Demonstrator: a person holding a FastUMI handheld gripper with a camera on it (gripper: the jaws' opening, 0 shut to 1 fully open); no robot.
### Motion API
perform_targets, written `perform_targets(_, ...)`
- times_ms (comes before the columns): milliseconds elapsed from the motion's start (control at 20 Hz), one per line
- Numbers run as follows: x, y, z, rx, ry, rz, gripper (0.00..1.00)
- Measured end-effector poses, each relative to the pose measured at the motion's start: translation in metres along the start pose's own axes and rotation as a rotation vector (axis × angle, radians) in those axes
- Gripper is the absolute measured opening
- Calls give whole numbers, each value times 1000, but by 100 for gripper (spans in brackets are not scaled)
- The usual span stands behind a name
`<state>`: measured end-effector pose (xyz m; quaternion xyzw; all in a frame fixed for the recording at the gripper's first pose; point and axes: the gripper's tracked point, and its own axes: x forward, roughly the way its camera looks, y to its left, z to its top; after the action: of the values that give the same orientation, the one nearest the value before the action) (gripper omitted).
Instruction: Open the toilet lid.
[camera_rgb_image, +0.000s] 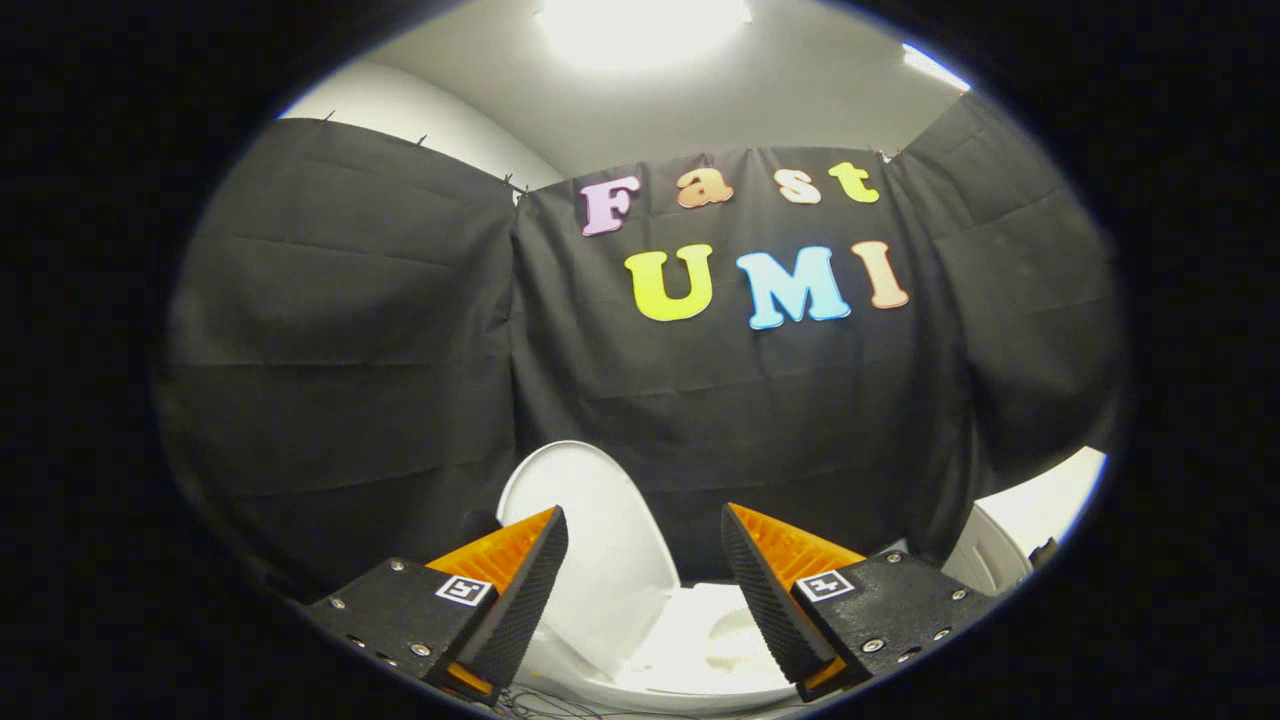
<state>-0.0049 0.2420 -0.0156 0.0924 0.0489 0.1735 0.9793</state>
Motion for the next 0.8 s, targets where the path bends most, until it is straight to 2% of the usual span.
perform_targets(200, -11, -74, 7, -18, -32, -101, 95)
perform_targets(400, -28, -134, 13, -27, -57, -169, 95)
perform_targets(650, -47, -189, 25, -173, -65, -210, 95)
perform_targets(800, -56, -224, 33, -213, -70, -263, 95)
